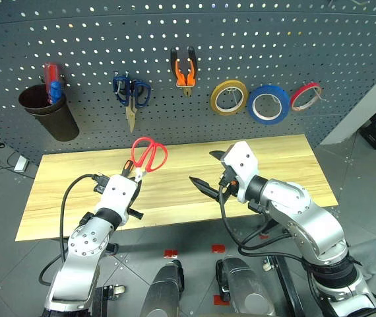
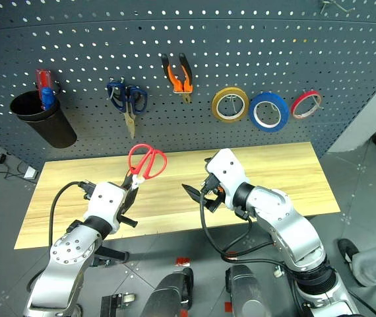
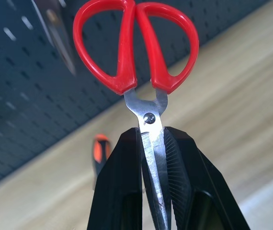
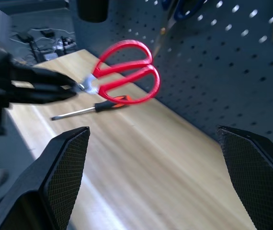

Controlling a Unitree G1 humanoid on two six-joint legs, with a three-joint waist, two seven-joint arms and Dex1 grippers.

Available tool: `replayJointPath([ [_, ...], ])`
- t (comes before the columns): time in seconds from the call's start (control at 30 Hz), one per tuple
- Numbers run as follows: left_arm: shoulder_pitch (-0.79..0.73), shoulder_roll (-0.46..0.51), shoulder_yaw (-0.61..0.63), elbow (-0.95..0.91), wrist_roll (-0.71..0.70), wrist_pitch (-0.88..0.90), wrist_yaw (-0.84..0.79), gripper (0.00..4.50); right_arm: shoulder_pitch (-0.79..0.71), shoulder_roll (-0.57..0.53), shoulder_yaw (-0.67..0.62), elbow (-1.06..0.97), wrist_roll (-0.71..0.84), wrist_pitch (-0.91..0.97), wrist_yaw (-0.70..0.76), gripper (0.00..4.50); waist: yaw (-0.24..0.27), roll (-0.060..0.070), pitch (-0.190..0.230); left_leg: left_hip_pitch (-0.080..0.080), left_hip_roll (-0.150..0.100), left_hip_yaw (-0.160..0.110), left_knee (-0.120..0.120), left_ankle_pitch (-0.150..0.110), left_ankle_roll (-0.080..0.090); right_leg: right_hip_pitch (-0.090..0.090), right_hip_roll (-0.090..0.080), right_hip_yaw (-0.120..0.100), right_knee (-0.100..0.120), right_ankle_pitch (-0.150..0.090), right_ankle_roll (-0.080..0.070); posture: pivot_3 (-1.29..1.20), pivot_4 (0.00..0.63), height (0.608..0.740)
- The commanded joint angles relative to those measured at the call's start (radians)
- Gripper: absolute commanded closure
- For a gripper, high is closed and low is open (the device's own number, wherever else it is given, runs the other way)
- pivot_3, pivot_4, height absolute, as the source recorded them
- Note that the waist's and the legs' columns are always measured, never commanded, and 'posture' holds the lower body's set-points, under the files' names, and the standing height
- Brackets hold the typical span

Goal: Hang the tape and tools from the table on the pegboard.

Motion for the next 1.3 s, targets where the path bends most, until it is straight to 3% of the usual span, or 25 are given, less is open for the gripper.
replayJointPath([
  [0.03,0.011,0.007,0.013,-0.109,0.07,-0.077,0.037,4.1,-0.025,0.022,-0.021,-0.035,-0.022,-0.071,-0.024,0.0,0.0,0.0,0.0,0.0,0.0,0.0,0.0,0.0,0.0,0.0,0.0,0.0,0.0,0.0,0.0,-0.24,0.211,0.74],
  [0.17,0.0,-0.025,0.049,-0.124,0.12,-0.087,0.103,4.1,-0.047,0.058,-0.034,-0.021,-0.027,-0.109,-0.039,0.0,-0.001,0.0,0.0,0.0,0.001,0.0,0.0,0.0,0.0,0.0,0.001,0.0,0.0,0.0,0.0,-0.24,0.207,0.74],
  [0.57,-0.268,-0.003,0.088,0.052,0.088,-0.054,0.069,4.1,-0.176,0.168,-0.054,0.126,-0.037,-0.141,-0.084,0.0,-0.003,-0.002,-0.003,0.001,0.001,0.0,0.002,0.0,0.0,0.001,0.002,0.0,0.0,0.003,0.0,-0.25,0.2,0.74],
  [0.97,-0.295,-0.025,0.094,0.159,0.071,-0.04,0.074,4.1,-0.203,0.182,-0.045,0.169,-0.047,-0.166,-0.081,0.0,-0.004,-0.001,-0.003,0.0,0.001,0.0,0.001,0.0,0.0,0.001,0.002,0.001,0.001,0.004,0.0,-0.25,0.202,0.74],
  [1.2,-0.282,-0.07,0.083,0.241,0.013,0.065,0.048,1.94,-0.18,0.181,-0.025,0.167,-0.064,-0.153,-0.069,0.0,-0.005,-0.002,-0.008,0.001,0.001,0.0,0.001,0.0,0.0,0.0,0.002,0.001,0.002,0.004,0.0,-0.26,0.194,0.74],
  [1.3,-0.281,-0.098,0.139,0.281,-0.063,0.174,0.034,1.06,-0.167,0.18,-0.004,0.151,-0.063,-0.084,-0.072,0.0,-0.007,-0.002,-0.013,0.001,0.001,0.0,0.002,0.0,0.0,0.0,0.002,0.001,0.002,0.004,0.0,-0.28,0.195,0.74],
])
